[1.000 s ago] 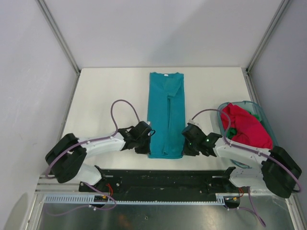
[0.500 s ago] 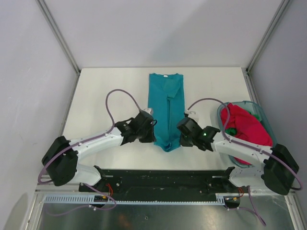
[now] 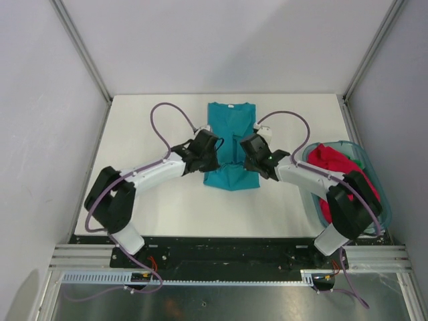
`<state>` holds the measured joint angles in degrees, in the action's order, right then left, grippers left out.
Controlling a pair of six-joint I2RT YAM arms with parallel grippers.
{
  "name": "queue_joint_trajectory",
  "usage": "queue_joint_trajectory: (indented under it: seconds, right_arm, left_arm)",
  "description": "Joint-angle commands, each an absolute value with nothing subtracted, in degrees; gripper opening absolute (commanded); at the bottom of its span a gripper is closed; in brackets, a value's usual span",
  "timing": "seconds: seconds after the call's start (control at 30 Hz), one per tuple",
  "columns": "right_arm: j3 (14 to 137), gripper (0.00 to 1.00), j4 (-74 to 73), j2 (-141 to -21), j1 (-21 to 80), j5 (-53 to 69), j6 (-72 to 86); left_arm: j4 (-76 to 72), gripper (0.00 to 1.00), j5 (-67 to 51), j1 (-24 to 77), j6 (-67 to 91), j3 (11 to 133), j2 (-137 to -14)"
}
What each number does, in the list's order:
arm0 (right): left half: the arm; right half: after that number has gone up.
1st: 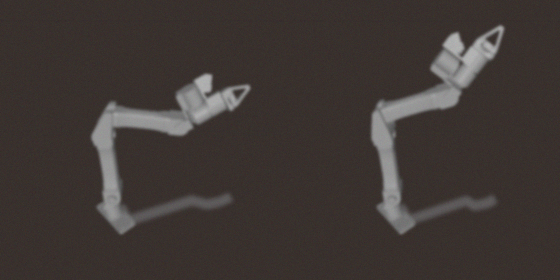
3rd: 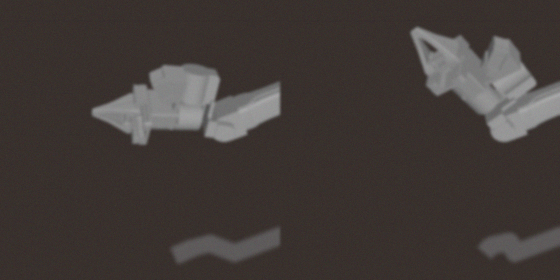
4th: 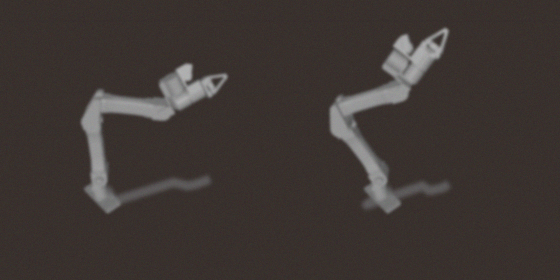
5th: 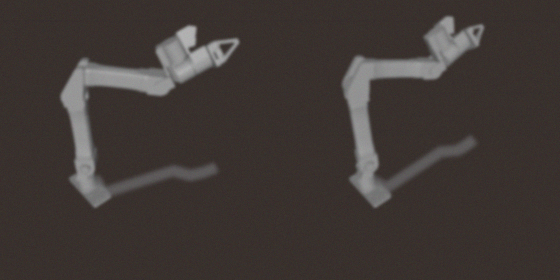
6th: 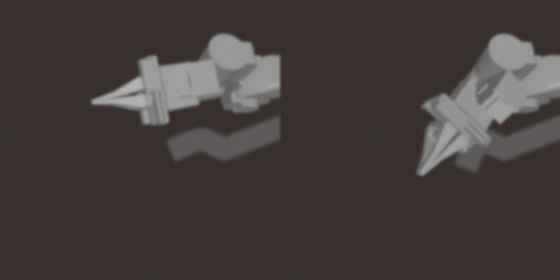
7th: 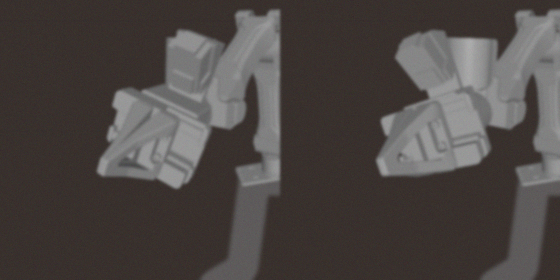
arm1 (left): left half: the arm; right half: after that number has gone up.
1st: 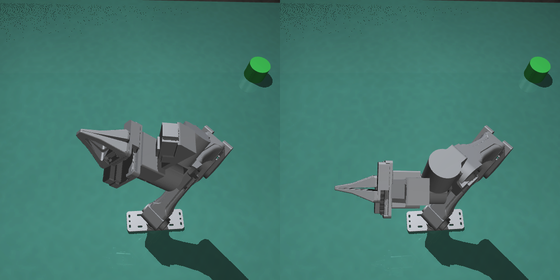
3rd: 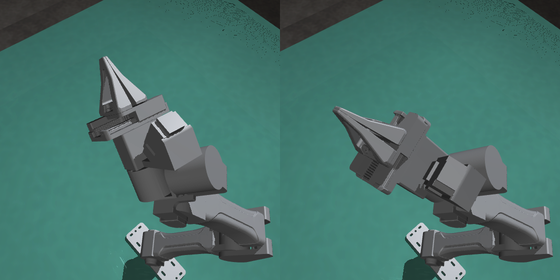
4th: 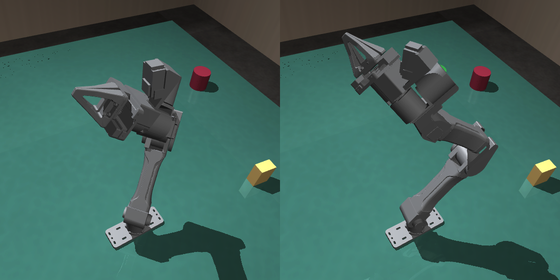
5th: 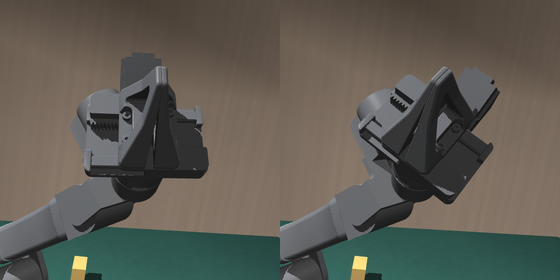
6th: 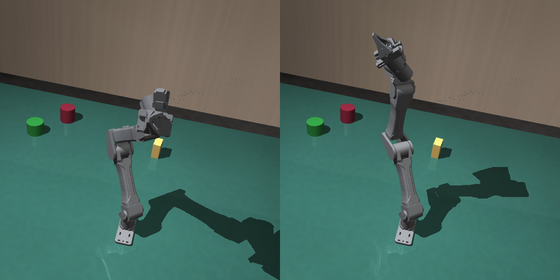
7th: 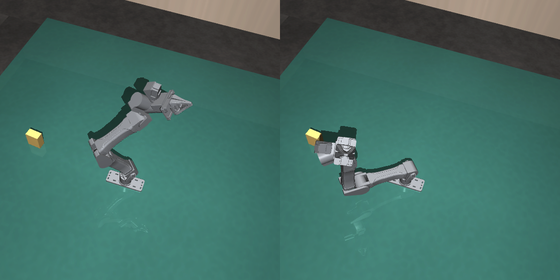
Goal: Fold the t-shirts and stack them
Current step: Fold the folded rectangular tshirt in 1/3 of the way
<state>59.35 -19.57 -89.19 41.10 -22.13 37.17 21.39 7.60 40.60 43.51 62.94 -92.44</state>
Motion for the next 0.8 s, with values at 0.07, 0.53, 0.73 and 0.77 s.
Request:
queue_joint_trajectory:
  seconds: [0.07, 0.53, 0.73, 0.77]
  right_arm:
    - [66.50, 0.00, -11.08, -96.30, 34.32, -23.23, 34.26]
    - [79.53, 0.00, -9.62, -110.56, 25.87, -15.98, 34.23]
    - [83.83, 0.00, -11.06, -114.22, 24.80, -14.47, 33.84]
    - [84.45, 0.00, -11.46, -114.72, 24.70, -14.40, 33.84]
  left_arm:
    - [18.97, 0.00, 9.06, 35.54, 40.25, 73.36, -100.16]
    - [19.03, 0.00, 5.75, 29.75, 36.76, 87.02, -113.67]
    - [19.04, 0.00, 5.14, 28.55, 35.91, 89.32, -116.39]
    - [19.01, 0.00, 4.85, 28.38, 35.89, 89.75, -116.82]
